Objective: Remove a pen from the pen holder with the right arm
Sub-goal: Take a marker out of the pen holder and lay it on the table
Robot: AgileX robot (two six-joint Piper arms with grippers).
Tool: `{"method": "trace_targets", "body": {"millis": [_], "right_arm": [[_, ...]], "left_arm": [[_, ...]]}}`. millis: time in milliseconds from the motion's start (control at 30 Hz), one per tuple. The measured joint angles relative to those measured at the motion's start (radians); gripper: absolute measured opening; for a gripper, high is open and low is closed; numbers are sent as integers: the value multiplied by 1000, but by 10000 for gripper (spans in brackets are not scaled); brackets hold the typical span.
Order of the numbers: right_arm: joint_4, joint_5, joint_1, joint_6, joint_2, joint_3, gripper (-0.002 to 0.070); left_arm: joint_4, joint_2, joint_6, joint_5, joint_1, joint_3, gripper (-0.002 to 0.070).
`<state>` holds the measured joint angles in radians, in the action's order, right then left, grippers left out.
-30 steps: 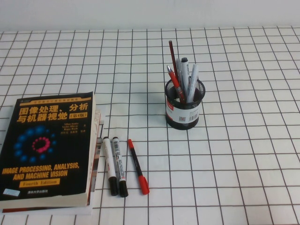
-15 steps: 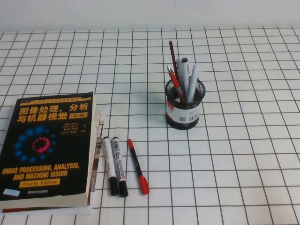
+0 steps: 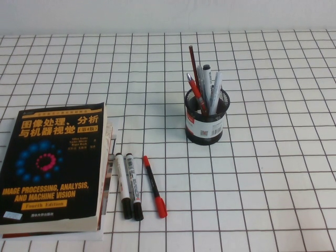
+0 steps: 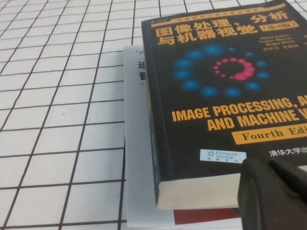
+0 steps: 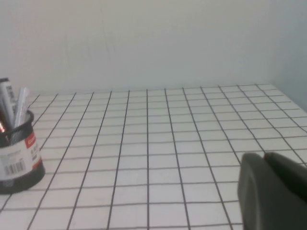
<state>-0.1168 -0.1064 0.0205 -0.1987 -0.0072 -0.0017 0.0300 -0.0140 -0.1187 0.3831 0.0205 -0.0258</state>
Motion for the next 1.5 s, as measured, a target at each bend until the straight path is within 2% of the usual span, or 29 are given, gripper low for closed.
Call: {"method": "trace_targets", "body": {"millis": [100, 200, 567, 1500], "right_arm": [[274, -35, 0, 318, 0, 4, -15], [363, -50, 0, 463, -1, 22, -15], [268, -235, 0, 389, -2, 28, -15], [276, -235, 0, 383, -2, 28, -15]], "left_arm": [[0, 0, 0, 0, 0, 0, -4], [0, 0, 0, 0, 0, 0, -4], [0, 0, 0, 0, 0, 0, -4], [0, 0, 0, 0, 0, 0, -4]]}}
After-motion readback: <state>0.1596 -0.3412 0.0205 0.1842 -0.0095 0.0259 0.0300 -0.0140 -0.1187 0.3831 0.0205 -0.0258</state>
